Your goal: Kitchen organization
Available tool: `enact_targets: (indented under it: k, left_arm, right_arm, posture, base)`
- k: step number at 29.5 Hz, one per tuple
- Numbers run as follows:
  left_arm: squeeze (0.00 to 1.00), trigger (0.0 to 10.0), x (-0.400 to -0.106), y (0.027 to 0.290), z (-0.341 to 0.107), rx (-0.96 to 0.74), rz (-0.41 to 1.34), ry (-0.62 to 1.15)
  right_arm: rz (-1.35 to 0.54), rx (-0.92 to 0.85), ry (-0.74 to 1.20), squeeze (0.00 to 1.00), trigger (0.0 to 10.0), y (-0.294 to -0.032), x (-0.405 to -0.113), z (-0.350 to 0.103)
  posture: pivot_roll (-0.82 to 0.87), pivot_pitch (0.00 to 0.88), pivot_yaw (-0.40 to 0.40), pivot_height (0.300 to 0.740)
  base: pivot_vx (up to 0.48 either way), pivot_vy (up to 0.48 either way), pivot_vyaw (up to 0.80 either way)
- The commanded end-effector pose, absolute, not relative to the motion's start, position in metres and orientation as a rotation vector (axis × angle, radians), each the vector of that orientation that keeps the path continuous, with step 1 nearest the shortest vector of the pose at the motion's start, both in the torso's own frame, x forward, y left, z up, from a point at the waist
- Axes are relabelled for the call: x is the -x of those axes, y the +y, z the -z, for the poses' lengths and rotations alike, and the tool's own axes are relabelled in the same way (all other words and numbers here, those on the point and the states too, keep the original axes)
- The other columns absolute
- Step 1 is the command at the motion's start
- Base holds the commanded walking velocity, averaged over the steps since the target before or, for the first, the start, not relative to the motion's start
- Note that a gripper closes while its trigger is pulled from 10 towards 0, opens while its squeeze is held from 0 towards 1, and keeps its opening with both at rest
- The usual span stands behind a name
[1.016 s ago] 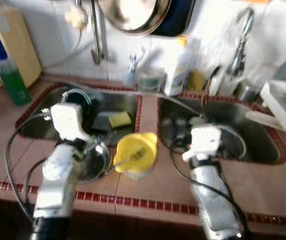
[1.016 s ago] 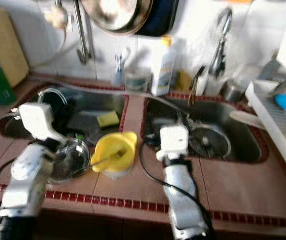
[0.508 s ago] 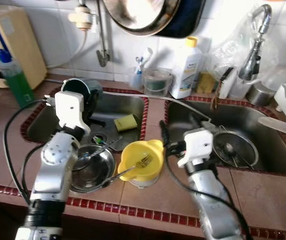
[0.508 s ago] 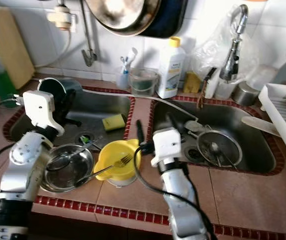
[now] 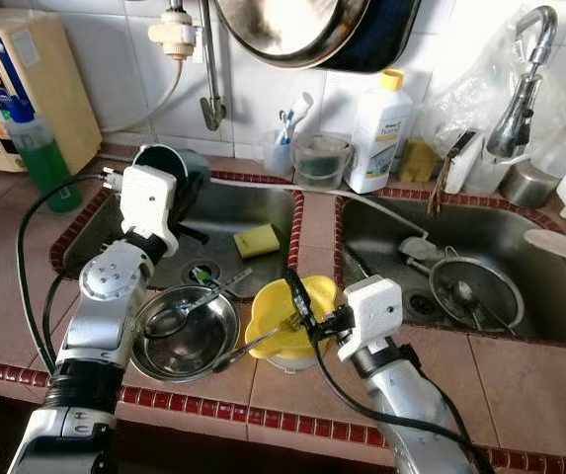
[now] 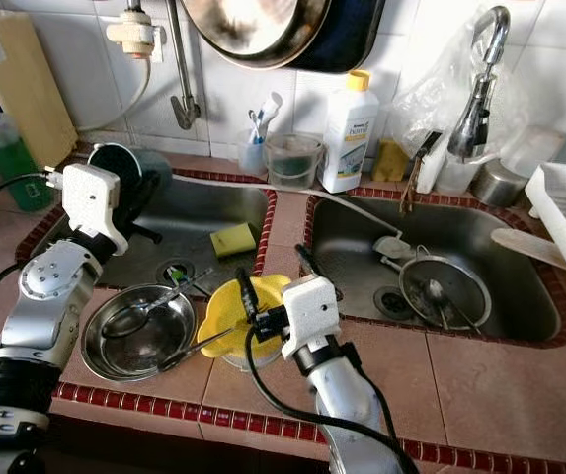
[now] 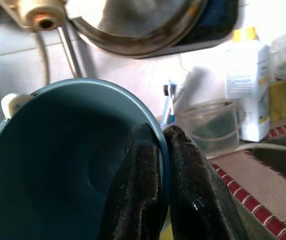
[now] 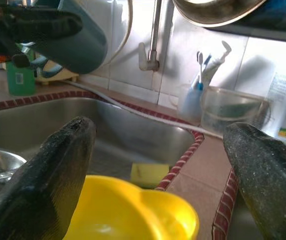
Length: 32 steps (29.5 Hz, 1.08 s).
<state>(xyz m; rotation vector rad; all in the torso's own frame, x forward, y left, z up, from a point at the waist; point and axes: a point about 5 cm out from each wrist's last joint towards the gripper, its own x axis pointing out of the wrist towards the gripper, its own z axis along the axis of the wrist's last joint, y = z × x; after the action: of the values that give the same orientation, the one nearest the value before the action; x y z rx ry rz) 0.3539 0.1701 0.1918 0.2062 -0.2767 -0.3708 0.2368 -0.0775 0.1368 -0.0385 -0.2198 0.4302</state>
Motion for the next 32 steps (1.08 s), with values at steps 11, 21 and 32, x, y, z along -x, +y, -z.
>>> enact_targets:
  k: [11, 21, 32]
  left_arm:
    - [0.00, 10.0, -0.366, 0.155, -0.193, -0.269, 0.503, -0.275]
    - [0.00, 10.0, -0.377, 0.144, -0.182, -0.338, 0.542, -0.228]
    - [0.00, 10.0, -0.384, 0.141, -0.180, -0.394, 0.565, -0.205]
  right_arm:
    - [-0.469, 0.003, -0.176, 0.00, 10.0, -0.078, -0.208, -0.150]
    - [-0.477, -0.007, -0.147, 0.00, 10.0, -0.078, -0.190, -0.159]
    - [-0.462, -0.015, -0.108, 0.00, 10.0, -0.078, -0.176, -0.162]
  posture:
    - [-0.34, 0.139, 0.043, 0.740]
    - [-0.41, 0.183, 0.050, 0.740]
    - [-0.44, 0.198, 0.060, 0.740]
  base:
    - [0.000, 0.000, 0.00]
    - [0.000, 0.000, 0.00]
    - [0.000, 0.000, 0.00]
